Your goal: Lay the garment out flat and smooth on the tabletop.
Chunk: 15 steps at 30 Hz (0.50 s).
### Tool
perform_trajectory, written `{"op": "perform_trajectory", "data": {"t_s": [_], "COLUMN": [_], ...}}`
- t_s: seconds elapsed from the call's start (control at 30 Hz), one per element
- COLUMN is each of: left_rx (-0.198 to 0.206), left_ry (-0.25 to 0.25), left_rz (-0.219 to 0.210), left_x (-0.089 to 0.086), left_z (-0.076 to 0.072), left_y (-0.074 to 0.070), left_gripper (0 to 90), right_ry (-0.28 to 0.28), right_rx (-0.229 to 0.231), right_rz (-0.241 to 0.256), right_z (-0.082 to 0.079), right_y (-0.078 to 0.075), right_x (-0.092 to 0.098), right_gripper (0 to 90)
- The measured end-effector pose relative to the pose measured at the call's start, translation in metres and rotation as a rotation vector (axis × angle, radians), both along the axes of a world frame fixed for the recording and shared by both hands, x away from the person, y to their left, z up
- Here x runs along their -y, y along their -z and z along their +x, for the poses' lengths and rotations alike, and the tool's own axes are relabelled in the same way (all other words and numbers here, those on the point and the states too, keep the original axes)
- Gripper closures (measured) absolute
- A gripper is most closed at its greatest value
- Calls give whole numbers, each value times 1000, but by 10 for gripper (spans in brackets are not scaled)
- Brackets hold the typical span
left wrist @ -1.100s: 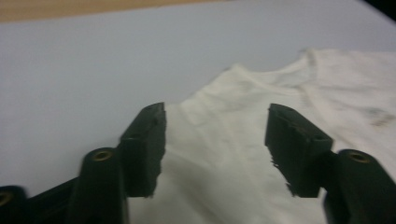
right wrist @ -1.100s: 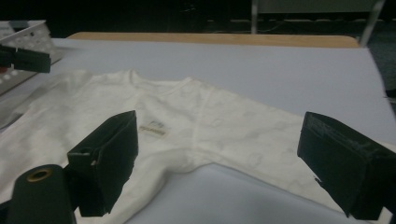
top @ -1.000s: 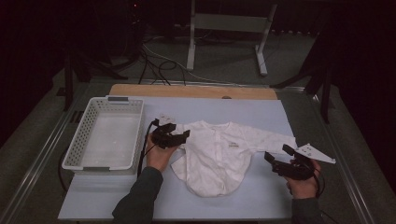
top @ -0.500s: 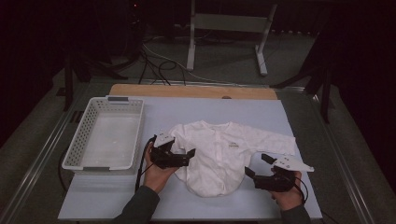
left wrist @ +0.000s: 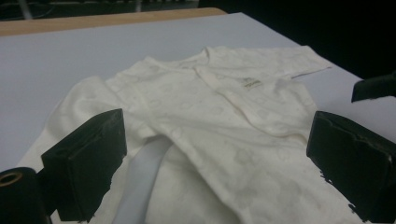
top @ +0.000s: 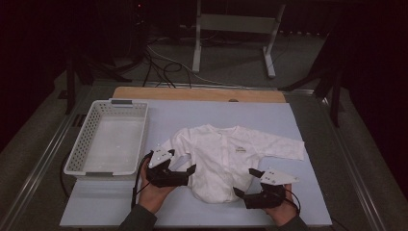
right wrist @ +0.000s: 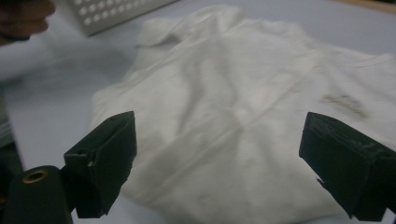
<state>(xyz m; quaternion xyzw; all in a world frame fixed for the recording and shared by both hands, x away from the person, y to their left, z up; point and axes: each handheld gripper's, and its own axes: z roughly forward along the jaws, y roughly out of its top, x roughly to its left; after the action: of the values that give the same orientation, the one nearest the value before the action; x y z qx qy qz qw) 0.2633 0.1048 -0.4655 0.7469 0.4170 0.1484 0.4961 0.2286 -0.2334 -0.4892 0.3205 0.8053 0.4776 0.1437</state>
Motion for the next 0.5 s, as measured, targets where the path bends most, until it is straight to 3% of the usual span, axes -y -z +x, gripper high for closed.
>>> {"op": "perform_trajectory", "data": {"t_s": [0.1,0.13,0.27,0.33,0.37,0.4,0.43,0.5], "left_rx": [2,2,16,23,23,17,17,15], "left_ry": [8,11,20,19,19,24,24,27], "left_rz": [-5,-8,-7,-7,-7,-6,-6,-6], "left_x": [-2,-4,-6,-8,-8,-8,-8,-8], "left_z": [-4,-8,-14,-17,-17,-17,-17,-17], "left_y": [-1,-2,-5,-5,-5,-5,-5,-3], "left_gripper": [62,62,67,72,75,81,82,85], "right_ry": [-48,-98,-151,-209,-211,-197,-197,-224], "right_rx": [-8,-5,-2,-39,-39,-31,-31,-44], "right_rz": [-31,-68,-124,-173,-200,-226,-226,-231], "right_z": [-4,-7,-11,-8,-6,-4,-4,0], "right_y": [3,5,8,11,12,12,12,8], "right_x": [-9,-18,-30,-38,-41,-42,-42,-41], "right_gripper": [115,116,138,257,331,472,472,671]}}
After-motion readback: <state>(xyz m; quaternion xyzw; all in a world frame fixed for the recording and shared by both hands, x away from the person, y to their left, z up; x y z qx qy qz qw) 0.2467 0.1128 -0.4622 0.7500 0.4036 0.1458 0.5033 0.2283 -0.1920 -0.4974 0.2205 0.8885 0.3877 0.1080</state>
